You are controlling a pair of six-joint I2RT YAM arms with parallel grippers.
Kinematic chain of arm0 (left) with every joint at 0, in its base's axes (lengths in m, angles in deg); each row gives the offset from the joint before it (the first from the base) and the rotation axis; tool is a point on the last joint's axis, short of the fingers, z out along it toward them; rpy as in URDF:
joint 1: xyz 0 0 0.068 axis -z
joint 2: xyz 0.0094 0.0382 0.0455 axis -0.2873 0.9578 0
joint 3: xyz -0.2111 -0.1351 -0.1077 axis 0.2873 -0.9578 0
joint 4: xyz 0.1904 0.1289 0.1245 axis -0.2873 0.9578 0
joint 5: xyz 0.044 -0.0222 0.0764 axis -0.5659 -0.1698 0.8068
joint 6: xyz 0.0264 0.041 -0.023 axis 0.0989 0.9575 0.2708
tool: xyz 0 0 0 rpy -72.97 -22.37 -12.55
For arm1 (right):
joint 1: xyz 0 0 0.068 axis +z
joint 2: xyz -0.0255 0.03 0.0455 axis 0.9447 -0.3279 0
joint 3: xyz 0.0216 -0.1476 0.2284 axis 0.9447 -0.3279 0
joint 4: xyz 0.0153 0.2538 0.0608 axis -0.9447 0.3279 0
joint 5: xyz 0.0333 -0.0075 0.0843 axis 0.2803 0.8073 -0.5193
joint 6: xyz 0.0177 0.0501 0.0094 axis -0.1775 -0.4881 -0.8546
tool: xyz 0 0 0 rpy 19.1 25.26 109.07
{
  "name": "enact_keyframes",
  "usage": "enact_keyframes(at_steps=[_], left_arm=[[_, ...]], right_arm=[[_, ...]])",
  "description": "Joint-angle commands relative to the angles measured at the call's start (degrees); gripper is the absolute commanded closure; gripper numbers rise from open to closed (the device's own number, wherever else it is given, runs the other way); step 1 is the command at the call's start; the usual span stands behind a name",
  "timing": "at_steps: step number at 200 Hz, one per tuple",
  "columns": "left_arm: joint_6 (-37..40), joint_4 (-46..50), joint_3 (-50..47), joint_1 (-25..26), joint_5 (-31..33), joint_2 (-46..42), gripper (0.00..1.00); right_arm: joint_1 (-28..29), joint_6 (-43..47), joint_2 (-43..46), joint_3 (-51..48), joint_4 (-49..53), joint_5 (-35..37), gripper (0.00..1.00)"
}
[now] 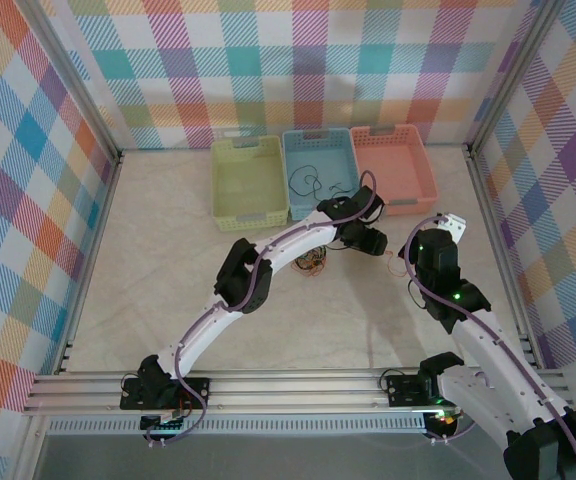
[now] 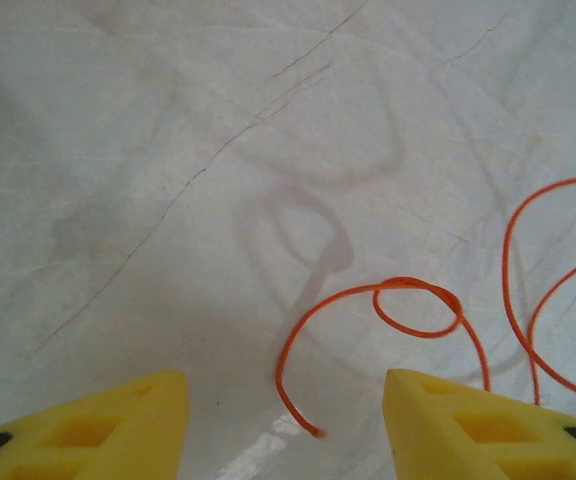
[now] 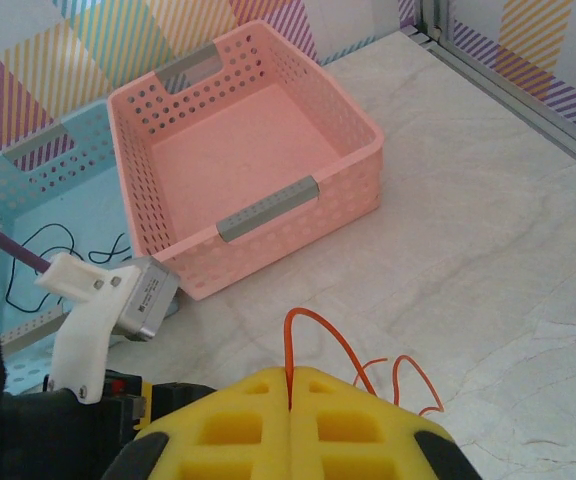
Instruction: Untangle the cables
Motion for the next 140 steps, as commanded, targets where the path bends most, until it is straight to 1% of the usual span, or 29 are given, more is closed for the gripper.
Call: enact_keyframes(at_steps=[1, 35, 65, 71, 90, 108, 124, 140], left_arm=[[-0.94, 3.21, 1.86, 0.85, 0.76, 1.04, 0.47], [-0.97, 2.61, 2.09, 1.09, 0.39, 1.65, 0.53], [-0.52, 2.02, 2.27, 1.38, -0.39, 1.93, 0.62], [-0.33, 1.74, 2.31, 1.38, -0.54, 1.93, 0.64], [0.22, 1.38, 2.79, 1.39, -0.21, 2.04, 0.75], [0.58, 1.27, 3.13, 1.37, -0.29, 2.2, 0.81], [1.29, 0.95, 3.16, 1.37, -0.37, 2.2, 0.83], [1.52, 0.77, 3.14, 1.38, -0.29, 2.28, 0.9]], right_arm=[[-0.52, -0.39, 0.78, -0.31, -0.63, -0.61, 1.0], [-0.51, -0.41, 0.7, -0.36, -0.75, -0.94, 1.0], [-0.56, -0.32, 0.65, -0.39, -0.78, -1.03, 1.0], [-0.62, -0.32, 0.65, -0.34, -0.78, -1.04, 1.0], [-0.55, -0.23, 0.65, -0.38, -0.79, -1.18, 1.0], [-0.67, -0.23, 0.82, -0.36, -0.74, -1.19, 1.0], [-0.71, -0.23, 0.99, -0.43, -0.74, -1.3, 1.0], [-0.67, -0.23, 1.01, -0.44, -0.66, -1.42, 1.0]])
